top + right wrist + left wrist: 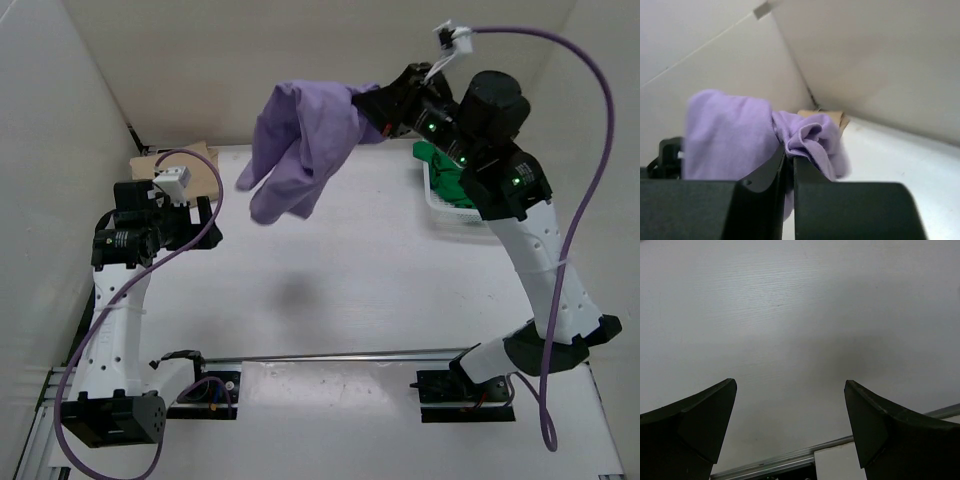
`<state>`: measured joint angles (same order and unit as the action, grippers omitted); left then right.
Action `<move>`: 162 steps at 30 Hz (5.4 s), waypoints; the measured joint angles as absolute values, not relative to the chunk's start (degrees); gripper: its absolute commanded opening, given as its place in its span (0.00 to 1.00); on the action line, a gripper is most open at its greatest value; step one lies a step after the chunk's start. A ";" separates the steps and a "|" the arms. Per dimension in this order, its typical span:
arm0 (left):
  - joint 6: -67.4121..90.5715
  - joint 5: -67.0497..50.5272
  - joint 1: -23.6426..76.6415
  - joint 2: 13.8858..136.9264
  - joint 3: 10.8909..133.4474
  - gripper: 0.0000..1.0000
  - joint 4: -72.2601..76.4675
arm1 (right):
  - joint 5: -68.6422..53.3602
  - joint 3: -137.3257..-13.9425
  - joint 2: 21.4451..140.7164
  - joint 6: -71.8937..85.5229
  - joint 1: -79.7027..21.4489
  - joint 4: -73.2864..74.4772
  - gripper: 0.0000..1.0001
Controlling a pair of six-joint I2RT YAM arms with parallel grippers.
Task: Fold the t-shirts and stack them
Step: Move the tshirt to the center of the board, then flatten out the tshirt
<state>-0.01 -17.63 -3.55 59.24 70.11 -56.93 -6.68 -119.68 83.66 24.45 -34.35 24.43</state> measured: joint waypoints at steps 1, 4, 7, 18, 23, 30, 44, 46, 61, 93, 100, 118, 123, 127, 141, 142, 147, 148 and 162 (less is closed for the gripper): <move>-0.01 -17.34 -3.64 59.37 70.00 1.00 -56.97 | -7.64 -116.99 83.07 24.97 -34.57 23.94 0.41; -0.01 -15.99 -3.97 60.07 69.87 1.00 -56.84 | -10.00 -106.67 83.07 25.36 -34.74 24.18 0.75; -0.01 -13.74 -3.97 60.60 68.82 1.00 -56.58 | -10.15 -98.35 88.05 24.84 -34.79 28.12 0.79; -0.01 -1.93 2.15 68.69 54.13 1.00 -54.74 | -6.13 -84.12 102.76 21.98 -38.30 40.07 0.75; -0.03 4.82 4.51 76.27 47.35 1.00 -50.76 | -8.71 -85.38 105.58 19.92 -41.01 38.52 0.74; 0.01 6.85 4.62 88.01 48.64 0.86 -45.30 | -13.78 -83.72 112.71 16.75 -42.52 38.37 0.62; -0.03 3.73 4.38 92.12 59.31 0.11 -47.00 | -11.53 -93.65 117.36 18.31 -37.34 44.53 0.00; -0.01 4.97 4.08 92.05 67.18 0.11 -47.53 | -8.97 -101.67 117.19 19.09 -33.80 45.54 0.00; -0.01 6.61 7.49 64.60 62.67 0.41 -46.74 | 1.28 -76.93 78.17 17.63 -39.94 38.65 0.15; -0.01 0.34 -6.04 93.27 57.36 0.96 -45.80 | 0.10 -108.47 129.71 15.46 -34.30 49.71 0.69; -0.01 -5.80 -5.89 86.35 57.39 0.96 -47.11 | 1.02 -100.79 125.97 14.46 -34.30 48.18 0.32; 0.25 -9.21 -3.92 96.38 64.71 0.10 -53.95 | 0.80 -107.24 112.60 17.85 -30.61 48.42 0.00; 0.23 -4.34 -3.90 89.80 85.62 0.10 -51.92 | -2.66 -104.49 97.86 21.41 -22.48 41.80 0.01; 0.23 -2.79 -3.36 78.67 87.85 0.10 -49.04 | -6.15 -94.39 87.29 23.51 -18.87 36.95 0.17; -0.14 -2.22 -1.37 65.93 40.99 0.85 -58.43 | -8.91 -56.14 84.77 29.91 -20.60 36.73 0.60; -0.03 -2.42 -1.37 65.30 41.85 0.85 -58.70 | -8.45 -56.60 84.36 29.82 -20.58 36.82 0.60; -0.01 -3.88 -1.30 68.42 52.69 0.85 -57.43 | -5.34 -63.68 85.23 29.80 -20.58 38.00 0.60; 0.03 -4.03 -0.91 70.74 55.90 0.85 -56.90 | -4.51 -65.80 86.19 29.82 -20.58 38.28 0.60; 0.01 1.96 9.54 99.35 65.01 0.71 -47.29 | -1.23 -80.16 106.28 31.05 -20.29 39.97 0.58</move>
